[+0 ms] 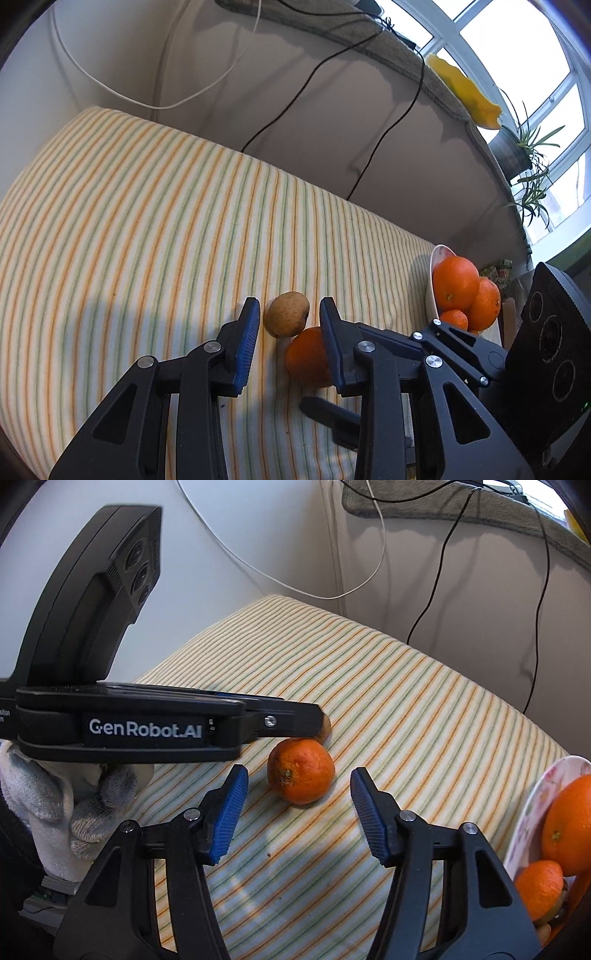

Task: Organize fruits
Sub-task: 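Grasp the brown kiwi with the left gripper while the right gripper grasps the last tangerine, then lower the kiwi and tangerine onto the plate and open both grippers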

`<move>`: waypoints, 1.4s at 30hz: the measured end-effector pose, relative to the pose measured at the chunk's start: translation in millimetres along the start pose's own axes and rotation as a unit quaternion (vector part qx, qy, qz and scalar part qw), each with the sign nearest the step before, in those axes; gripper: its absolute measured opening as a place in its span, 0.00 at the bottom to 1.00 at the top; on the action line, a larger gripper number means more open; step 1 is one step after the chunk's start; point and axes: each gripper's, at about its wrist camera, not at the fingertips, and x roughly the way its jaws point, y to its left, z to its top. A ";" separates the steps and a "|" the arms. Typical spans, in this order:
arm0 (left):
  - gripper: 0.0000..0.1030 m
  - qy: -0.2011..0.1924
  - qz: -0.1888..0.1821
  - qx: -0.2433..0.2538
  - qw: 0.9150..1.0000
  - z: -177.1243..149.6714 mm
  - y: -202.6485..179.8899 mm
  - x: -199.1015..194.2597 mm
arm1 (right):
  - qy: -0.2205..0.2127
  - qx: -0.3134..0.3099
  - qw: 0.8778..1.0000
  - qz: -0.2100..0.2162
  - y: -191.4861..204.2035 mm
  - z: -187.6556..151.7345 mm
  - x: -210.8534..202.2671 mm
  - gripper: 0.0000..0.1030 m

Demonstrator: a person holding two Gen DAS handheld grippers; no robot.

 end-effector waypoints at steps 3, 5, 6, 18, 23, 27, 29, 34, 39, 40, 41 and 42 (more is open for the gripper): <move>0.30 0.006 -0.004 -0.002 1.000 2.7 1.0 4.4 | 0.006 0.003 1.000 -0.001 1.8 2.2 7.6 0.47; 0.28 0.007 -0.003 -0.001 1.000 2.8 1.6 5.5 | 0.008 0.009 1.000 0.002 -0.1 3.2 10.5 0.44; 0.27 0.007 -0.004 0.000 1.000 2.4 1.5 5.5 | 0.009 0.011 1.000 0.002 -1.2 3.3 11.3 0.43; 0.22 -0.009 0.008 0.006 1.000 0.7 -1.1 5.4 | 0.006 0.018 1.000 0.008 -4.5 -2.0 0.8 0.40; 0.22 -0.017 0.015 0.010 1.000 -1.9 -3.5 3.6 | 0.002 0.016 1.000 0.004 -4.3 -7.0 -5.9 0.40; 0.22 -0.025 0.020 0.015 0.999 -6.2 -6.9 0.9 | 0.000 0.014 1.000 -0.002 -4.5 -12.9 -13.5 0.40; 0.21 -0.029 0.018 0.015 0.999 -8.3 -8.7 -1.8 | -0.003 0.017 1.000 -0.004 -6.8 -17.9 -20.4 0.40; 0.21 -0.044 0.031 0.031 0.998 -16.2 -20.0 -11.6 | -0.016 0.030 0.999 -0.005 -13.2 -24.9 -35.4 0.40; 0.21 -0.060 0.029 0.042 0.997 -24.1 -33.4 -22.9 | -0.035 0.042 0.998 -0.009 -18.2 -34.8 -57.3 0.39; 0.21 -0.062 0.026 0.044 0.997 -25.2 -36.1 -25.0 | -0.039 0.045 0.998 -0.009 -19.8 -37.5 -63.6 0.39; 0.21 -0.063 0.023 0.048 0.997 -26.4 -39.4 -26.6 | -0.043 0.047 0.998 -0.011 -20.9 -40.0 -68.7 0.39; 0.21 -0.066 0.024 0.051 0.996 -27.9 -42.6 -28.1 | -0.047 0.049 0.998 -0.012 -22.0 -42.5 -73.8 0.39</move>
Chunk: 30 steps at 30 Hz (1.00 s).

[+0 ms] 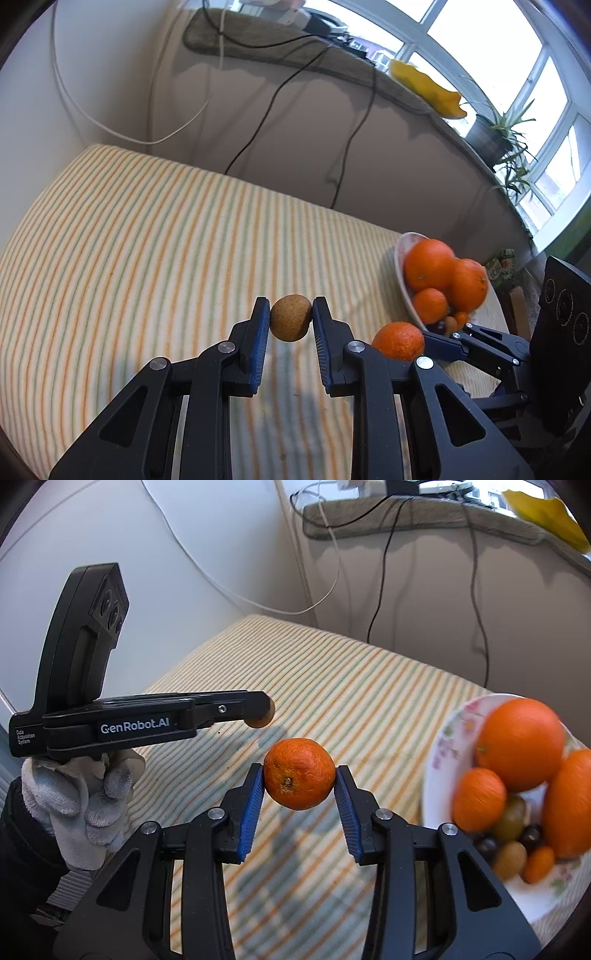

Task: Organize fruits
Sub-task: 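Lower the kiwi and tangerine onto the plate and open both grippers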

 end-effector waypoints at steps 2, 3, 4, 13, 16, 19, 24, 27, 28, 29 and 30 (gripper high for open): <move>0.21 -0.006 0.001 0.012 1.000 -1.9 -8.3 -3.8 | -0.006 0.003 1.000 -0.004 -2.0 -5.1 -10.9 0.39; 0.21 -0.007 0.000 0.014 1.000 -2.3 -12.2 -4.4 | -0.009 0.003 1.000 -0.008 -3.4 -8.0 -16.3 0.39; 0.21 -0.007 -0.003 0.015 1.000 -2.9 -15.6 -5.0 | -0.011 0.004 1.000 -0.011 -4.4 -10.6 -19.9 0.39; 0.21 -0.008 -0.032 0.027 0.999 -10.2 -40.4 -11.2 | -0.030 0.029 0.998 -0.037 -26.1 -37.4 -57.2 0.39; 0.21 -0.006 -0.042 0.033 0.999 -12.5 -51.6 -9.4 | -0.035 0.039 0.997 -0.050 -35.5 -49.2 -73.1 0.39; 0.21 -0.004 -0.051 0.038 0.998 -14.1 -62.0 -6.3 | -0.041 0.050 0.996 -0.063 -47.2 -57.4 -86.5 0.39; 0.21 0.005 -0.067 0.050 0.996 -18.0 -82.5 2.7 | -0.047 0.067 0.993 -0.085 -66.2 -66.0 -101.4 0.39; 0.21 0.011 -0.076 0.056 0.996 -20.2 -94.5 8.5 | -0.049 0.077 0.991 -0.093 -76.1 -69.9 -106.5 0.39; 0.21 0.014 -0.079 0.058 0.995 -21.1 -98.9 10.5 | -0.049 0.080 0.991 -0.095 -78.8 -70.9 -108.2 0.39; 0.21 0.015 -0.080 0.060 0.995 -21.7 -102.0 11.8 | -0.050 0.084 0.991 -0.097 -81.5 -72.0 -109.9 0.39; 0.21 0.016 -0.081 0.062 0.995 -22.5 -105.7 13.5 | -0.051 0.086 0.990 -0.098 -83.6 -73.8 -112.0 0.39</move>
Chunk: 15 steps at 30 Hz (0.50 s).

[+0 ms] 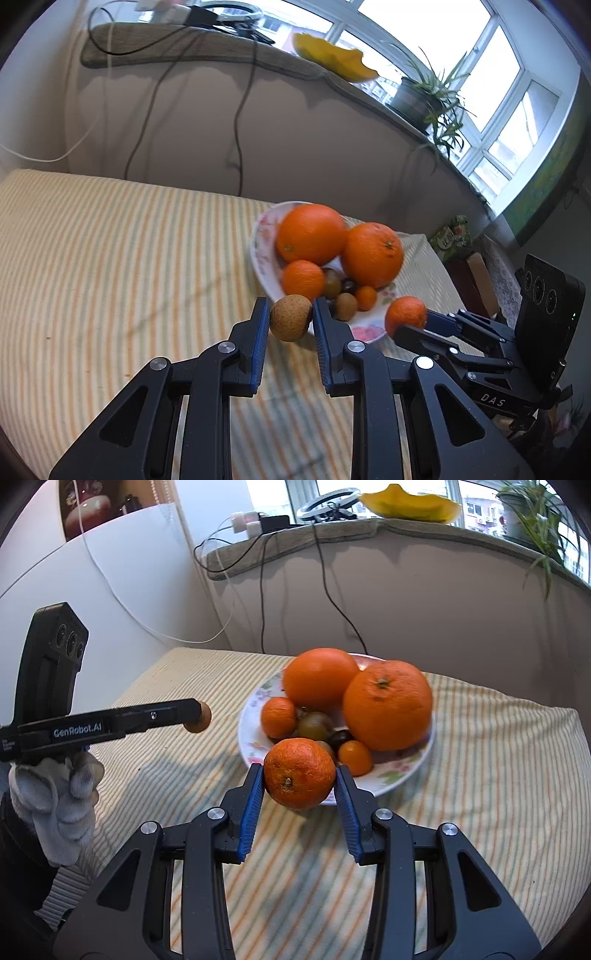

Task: Organize fruits
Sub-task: 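Lower the kiwi and tangerine onto the plate and open both grippers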

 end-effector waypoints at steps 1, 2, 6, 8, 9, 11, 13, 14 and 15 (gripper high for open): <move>0.21 0.002 -0.002 0.002 1.000 -0.1 -3.4 2.6 | 0.000 0.001 1.000 -0.001 -1.6 0.8 0.8 0.39; 0.21 0.004 -0.003 0.003 1.000 0.0 -5.8 4.3 | 0.000 0.001 1.000 -0.002 -3.0 0.6 0.3 0.39; 0.21 0.007 -0.008 0.008 1.000 0.8 -16.1 10.9 | -0.001 0.002 1.000 -0.006 -6.7 0.2 0.5 0.39; 0.21 0.009 -0.009 0.012 1.000 1.4 -19.9 14.2 | 0.000 0.003 1.000 -0.006 -7.9 0.4 1.8 0.39; 0.21 0.010 -0.009 0.013 1.000 1.6 -22.1 15.9 | 0.001 0.003 1.000 -0.006 -8.6 0.3 3.0 0.39; 0.21 0.012 -0.010 0.016 1.000 1.7 -25.6 19.4 | 0.002 0.003 1.000 -0.007 -9.1 -0.3 4.0 0.39; 0.21 0.016 -0.012 0.017 1.000 1.7 -28.5 23.5 | 0.003 0.001 1.000 -0.005 -8.8 -0.4 5.2 0.39; 0.21 0.018 -0.012 0.018 1.000 1.4 -29.7 25.2 | 0.005 0.000 1.000 -0.005 -8.3 0.7 7.0 0.39; 0.21 0.019 -0.012 0.019 1.000 1.1 -30.6 26.6 | 0.005 -0.002 1.000 -0.006 -7.8 1.1 8.3 0.39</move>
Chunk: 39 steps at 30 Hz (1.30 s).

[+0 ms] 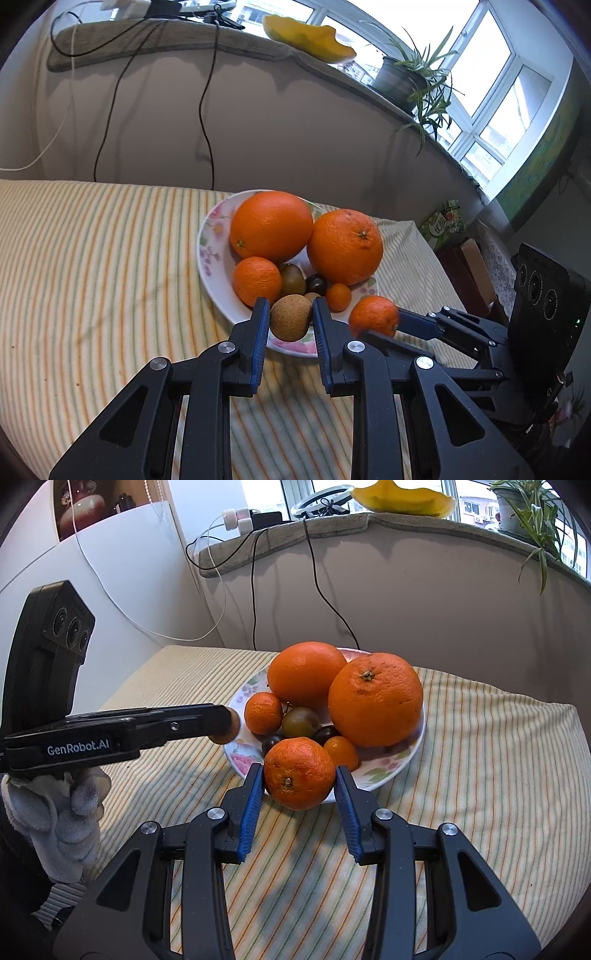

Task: Organize fruits
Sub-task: 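Lower the kiwi and tangerine onto the plate and open both grippers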

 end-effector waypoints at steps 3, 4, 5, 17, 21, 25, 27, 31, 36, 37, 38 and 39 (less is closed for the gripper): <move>0.21 0.003 0.001 0.002 1.000 -0.4 -2.5 3.4 | 0.003 -0.003 1.000 0.000 1.5 1.4 3.7 0.39; 0.21 0.004 0.001 0.002 1.000 -0.4 -2.5 3.6 | 0.003 -0.004 1.000 0.001 2.2 2.1 5.0 0.39; 0.21 0.005 0.001 0.002 1.000 -0.3 -2.6 4.2 | 0.004 -0.005 1.000 0.001 2.7 3.0 6.1 0.39; 0.22 0.004 0.006 0.015 1.000 1.7 -6.8 6.5 | 0.012 -0.020 1.000 -0.002 9.0 4.0 14.4 0.40; 0.22 0.003 0.009 0.018 1.000 2.0 -8.2 6.3 | 0.012 -0.019 1.000 -0.005 8.6 5.5 15.4 0.40; 0.23 0.002 0.014 0.020 1.000 2.4 -9.2 6.1 | 0.011 -0.019 1.000 -0.011 8.5 6.0 16.1 0.40; 0.27 -0.001 0.017 0.022 1.000 2.5 -10.1 5.1 | 0.012 -0.019 1.000 -0.011 8.7 5.7 16.5 0.40; 0.29 -0.002 0.022 0.027 0.999 2.6 -11.8 4.6 | 0.013 -0.019 1.000 -0.015 9.1 5.2 16.8 0.50; 0.30 -0.003 0.024 0.028 0.999 2.6 -12.2 3.8 | 0.000 -0.020 1.000 -0.021 9.9 7.4 11.8 0.59; 0.30 -0.004 0.025 0.029 0.999 2.5 -12.8 3.2 | -0.001 -0.021 1.000 -0.022 9.9 7.7 11.1 0.61; 0.31 -0.005 0.026 0.031 0.999 2.2 -13.4 2.6 | -0.002 -0.022 0.999 -0.024 10.1 7.9 10.6 0.63; 0.33 -0.006 0.027 0.032 0.999 2.2 -14.2 1.9 | -0.003 -0.023 0.999 -0.026 10.4 7.6 9.9 0.64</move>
